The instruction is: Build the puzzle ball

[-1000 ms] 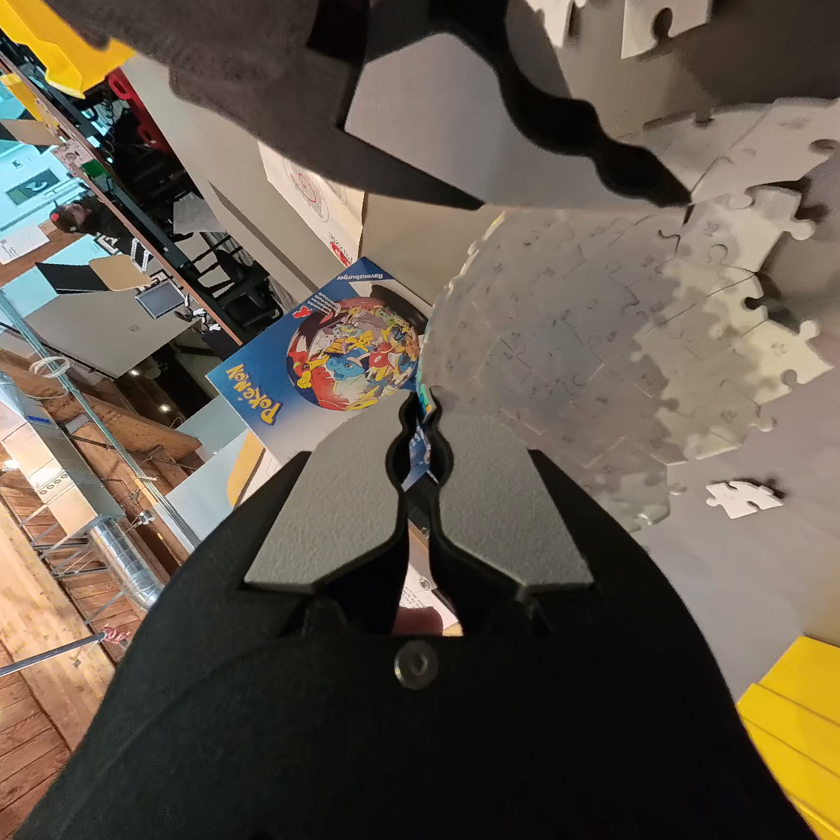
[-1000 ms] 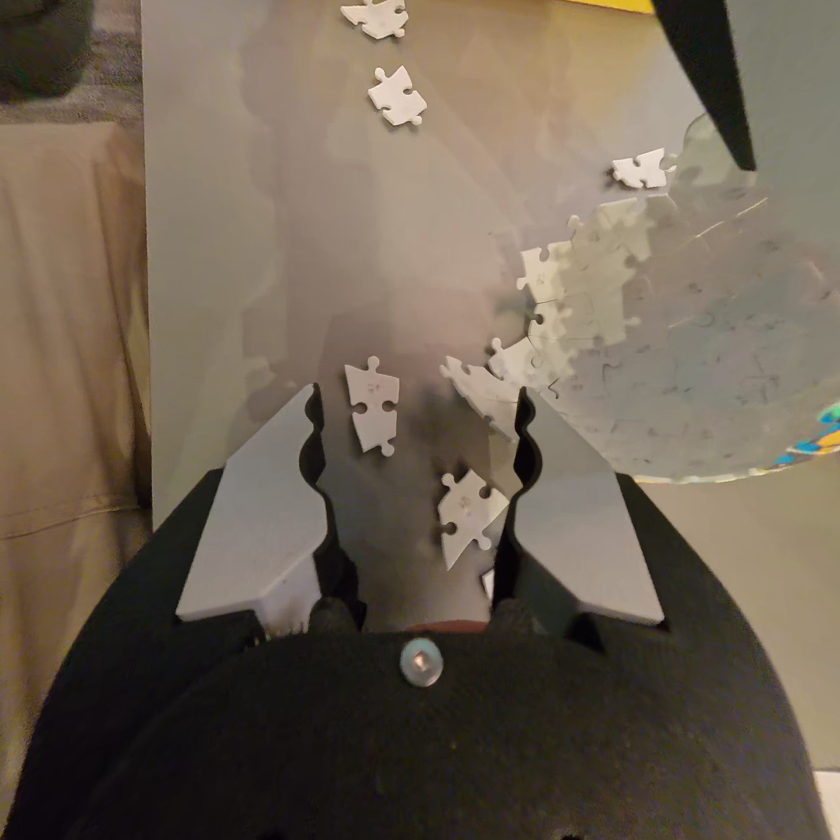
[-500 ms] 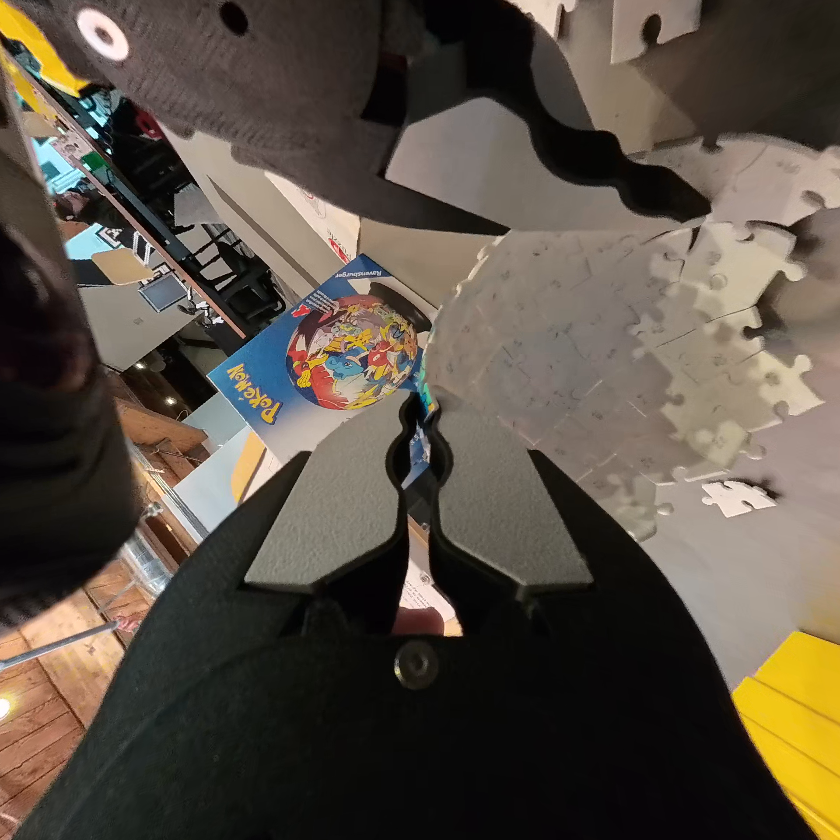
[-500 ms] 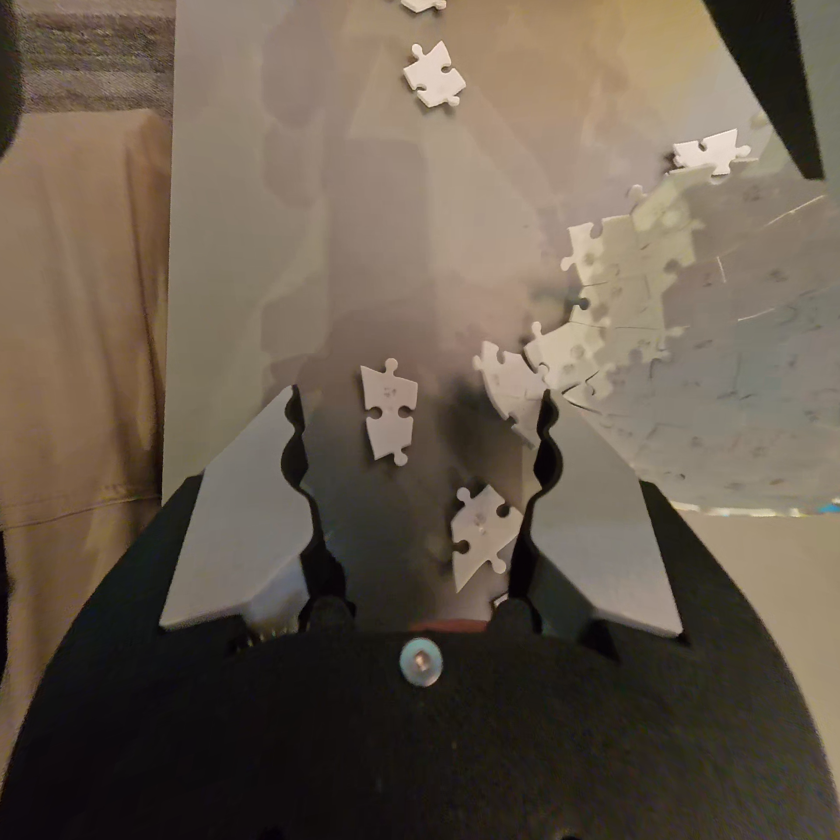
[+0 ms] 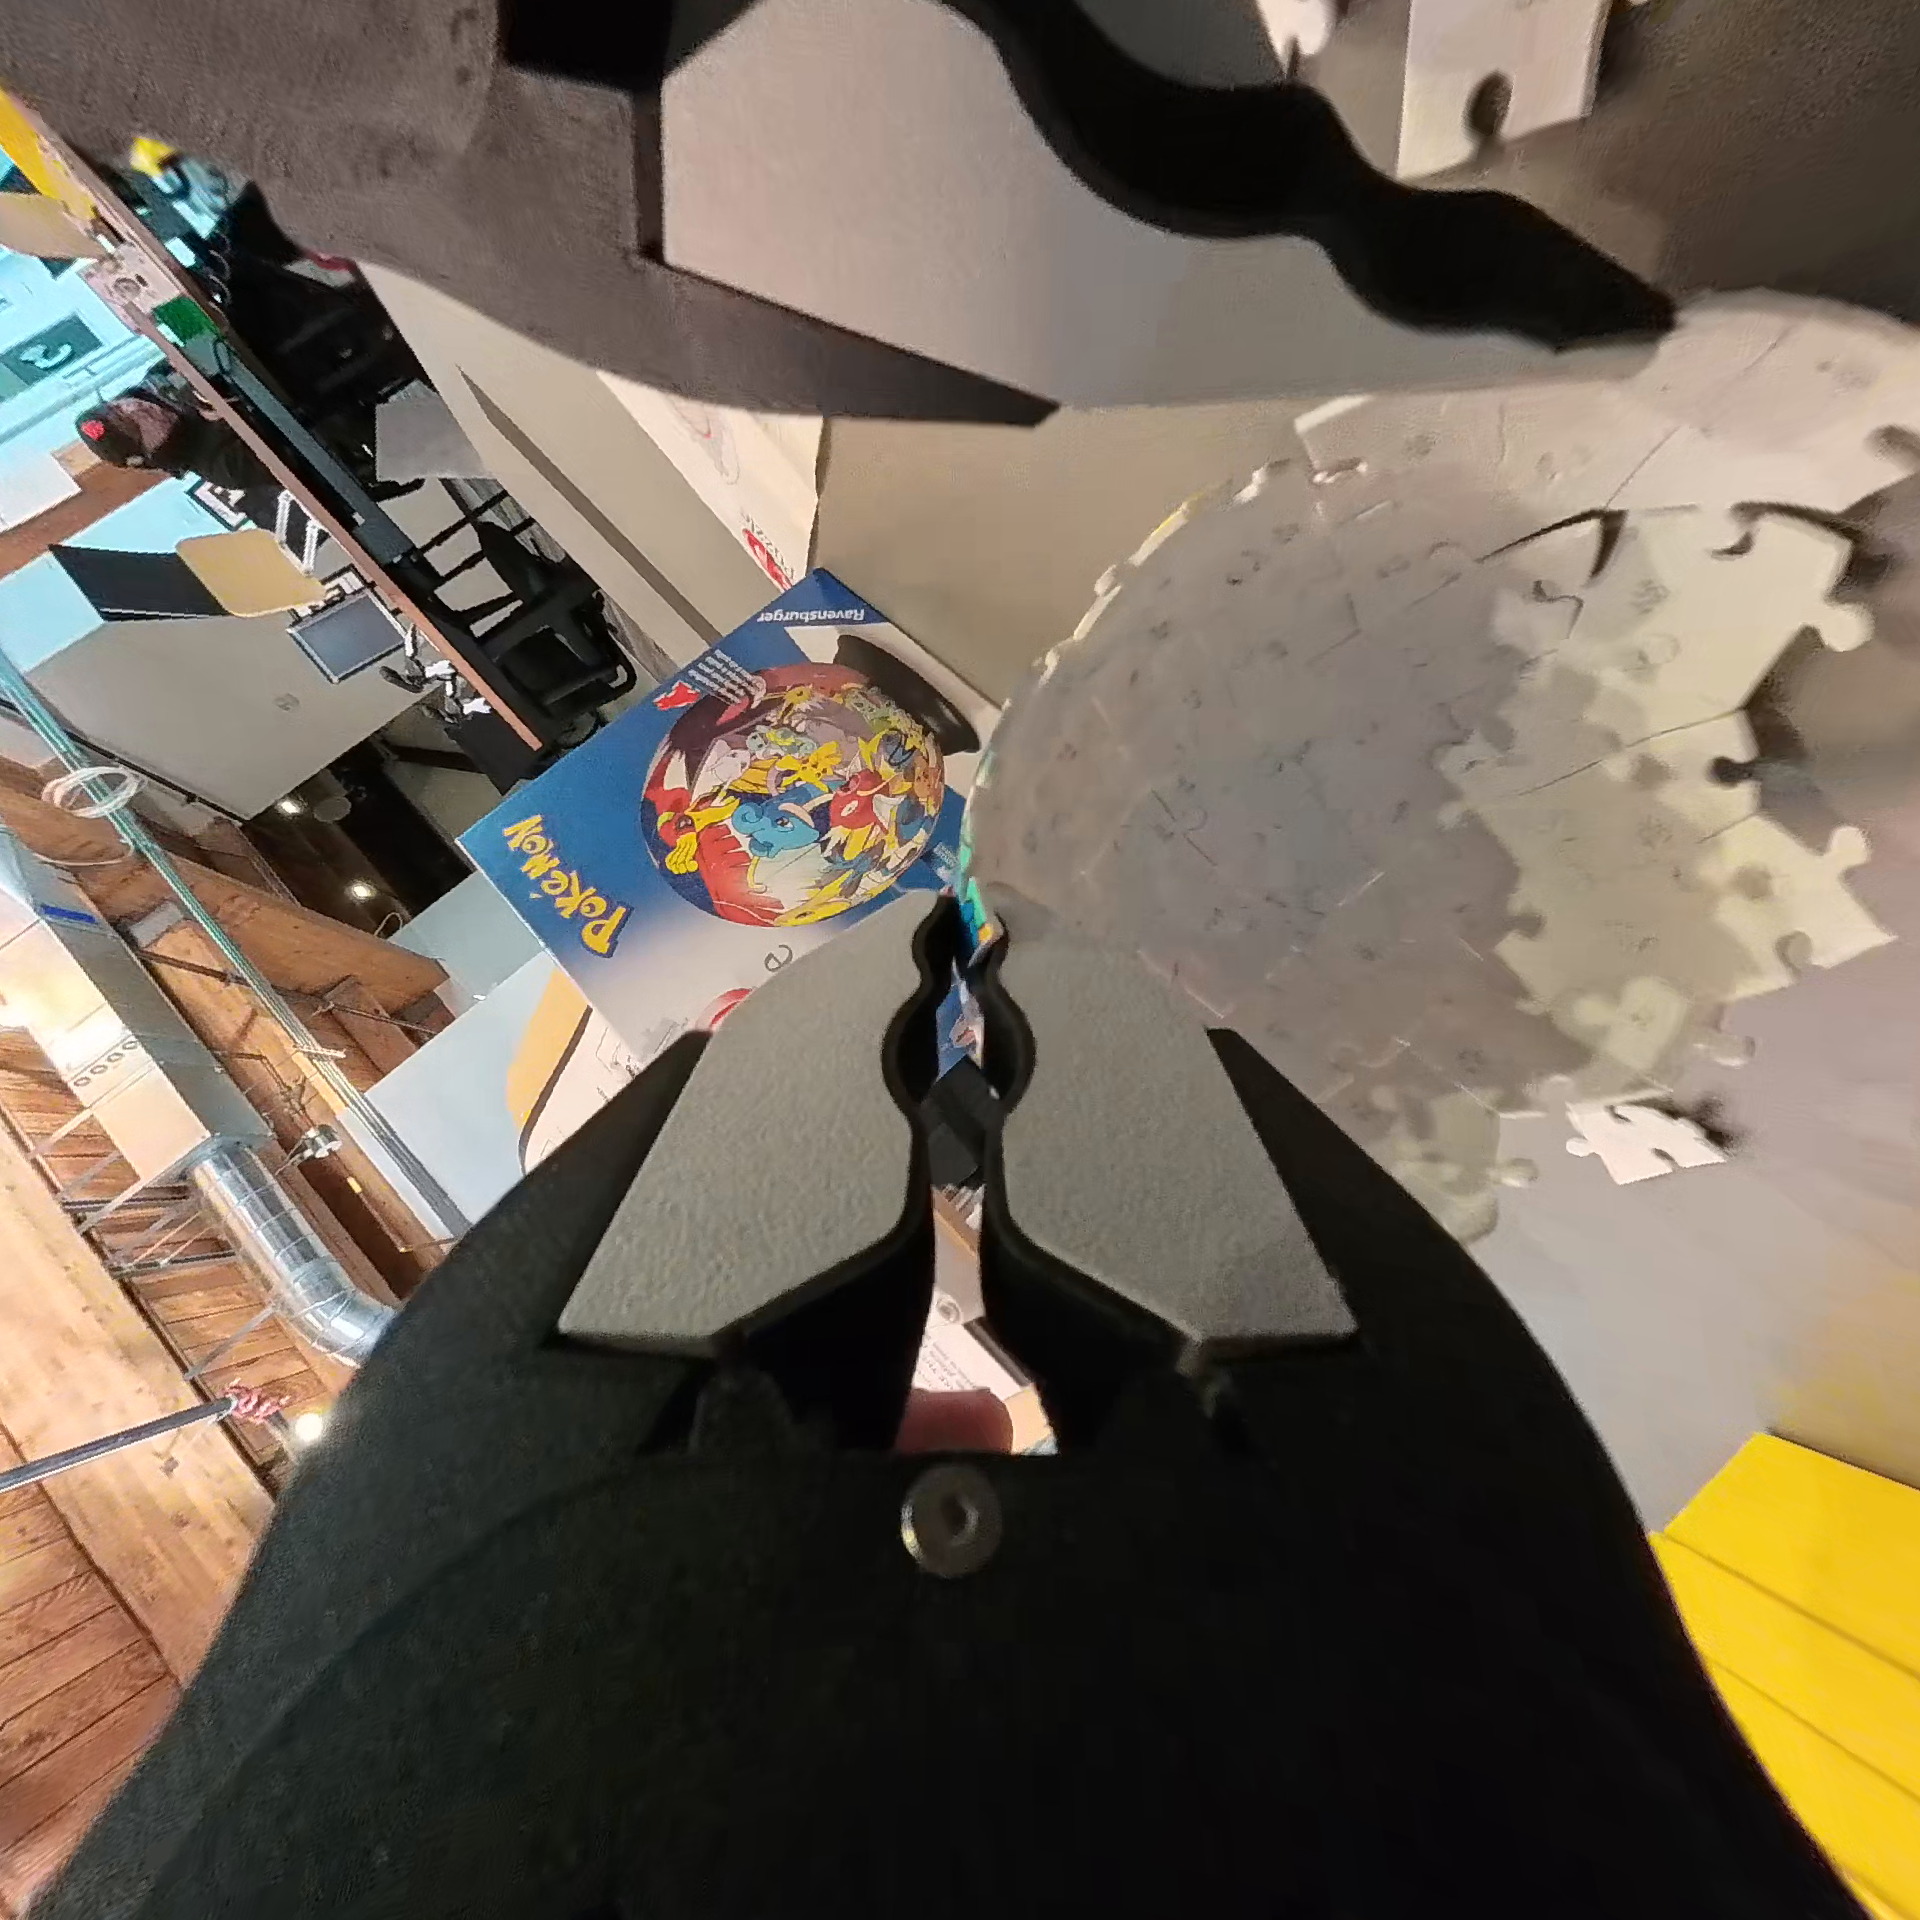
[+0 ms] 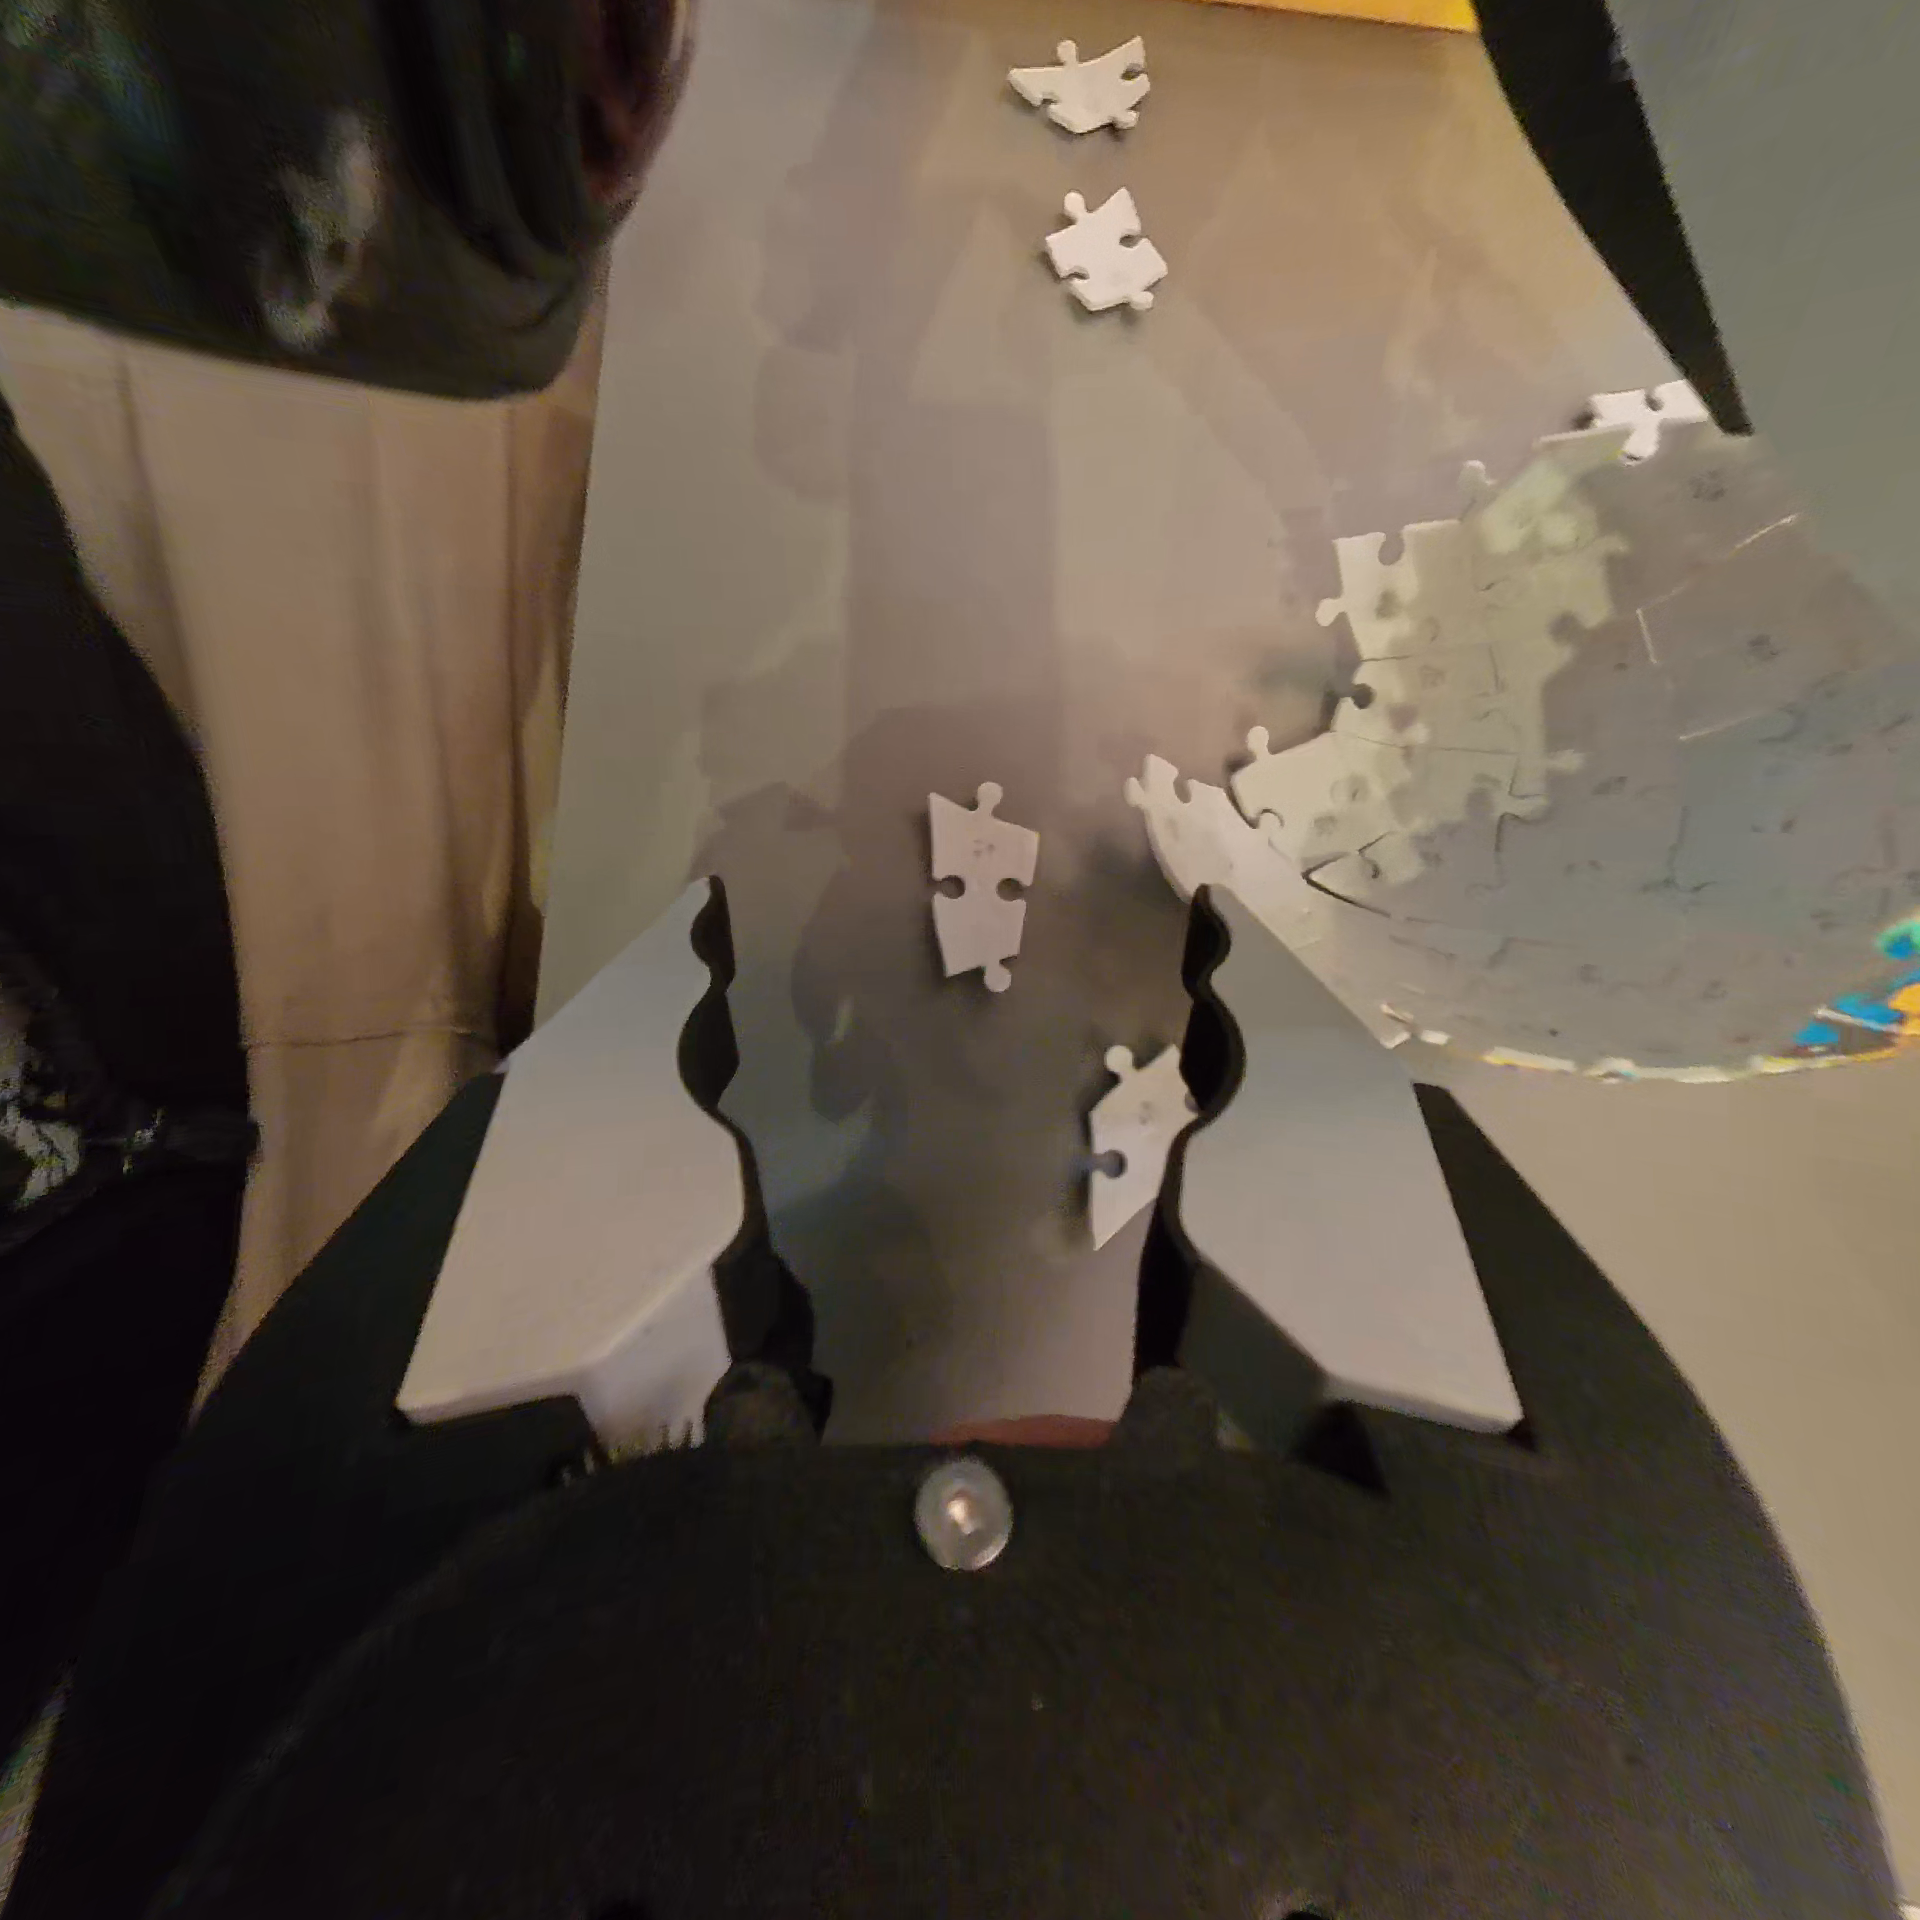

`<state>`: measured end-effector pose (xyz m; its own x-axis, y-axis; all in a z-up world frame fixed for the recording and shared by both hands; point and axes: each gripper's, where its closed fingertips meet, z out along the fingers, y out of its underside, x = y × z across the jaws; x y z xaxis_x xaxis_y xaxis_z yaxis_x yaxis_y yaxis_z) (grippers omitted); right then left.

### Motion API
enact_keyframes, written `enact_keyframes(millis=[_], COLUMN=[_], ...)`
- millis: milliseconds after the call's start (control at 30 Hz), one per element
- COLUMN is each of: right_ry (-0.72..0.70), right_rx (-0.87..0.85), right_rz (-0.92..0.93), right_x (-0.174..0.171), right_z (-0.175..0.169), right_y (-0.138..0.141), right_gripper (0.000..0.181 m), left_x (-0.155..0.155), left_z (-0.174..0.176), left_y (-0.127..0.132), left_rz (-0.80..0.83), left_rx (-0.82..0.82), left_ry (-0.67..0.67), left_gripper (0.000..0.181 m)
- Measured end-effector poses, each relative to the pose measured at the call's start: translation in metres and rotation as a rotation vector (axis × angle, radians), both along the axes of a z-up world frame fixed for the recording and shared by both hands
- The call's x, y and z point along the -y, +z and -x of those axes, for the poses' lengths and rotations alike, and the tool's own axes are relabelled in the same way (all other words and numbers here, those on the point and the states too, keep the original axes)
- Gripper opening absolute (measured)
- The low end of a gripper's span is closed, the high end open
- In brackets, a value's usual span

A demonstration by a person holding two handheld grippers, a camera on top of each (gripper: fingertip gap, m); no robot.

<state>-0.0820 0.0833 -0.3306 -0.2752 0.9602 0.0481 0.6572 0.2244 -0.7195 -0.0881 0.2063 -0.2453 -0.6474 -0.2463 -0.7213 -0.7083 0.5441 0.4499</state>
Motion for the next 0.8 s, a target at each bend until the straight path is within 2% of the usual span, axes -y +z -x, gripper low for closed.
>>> enact_keyframes(millis=[100,167,233,333,500,800], right_ry=[0.009,0.023,0.032,0.098,0.083,0.055], right_rx=[0.004,-0.051,-0.075,-0.051,0.007,0.021], right_rz=[0.011,-0.002,0.030,0.041,0.040,0.044], right_x=[0.002,0.004,0.007,0.019,0.017,0.015], right_z=[0.000,0.002,0.001,-0.005,-0.002,0.005], right_y=[-0.001,0.015,0.025,0.018,0.001,-0.009], right_gripper=[0.087,0.077,0.077,0.075,0.080,0.084], left_x=[0.001,0.002,0.001,0.000,0.001,0.002], left_z=[-0.001,0.000,0.001,0.002,0.001,0.000], left_y=[0.000,0.000,0.000,0.001,0.001,0.001], left_rz=[-0.002,0.001,-0.002,-0.004,-0.003,0.003], left_rx=[0.007,0.005,0.006,0.007,0.015,0.030], left_ry=[0.009,0.006,0.018,0.020,0.025,0.035], left_gripper=[0.002,0.002,0.003,0.003,0.002,0.002])
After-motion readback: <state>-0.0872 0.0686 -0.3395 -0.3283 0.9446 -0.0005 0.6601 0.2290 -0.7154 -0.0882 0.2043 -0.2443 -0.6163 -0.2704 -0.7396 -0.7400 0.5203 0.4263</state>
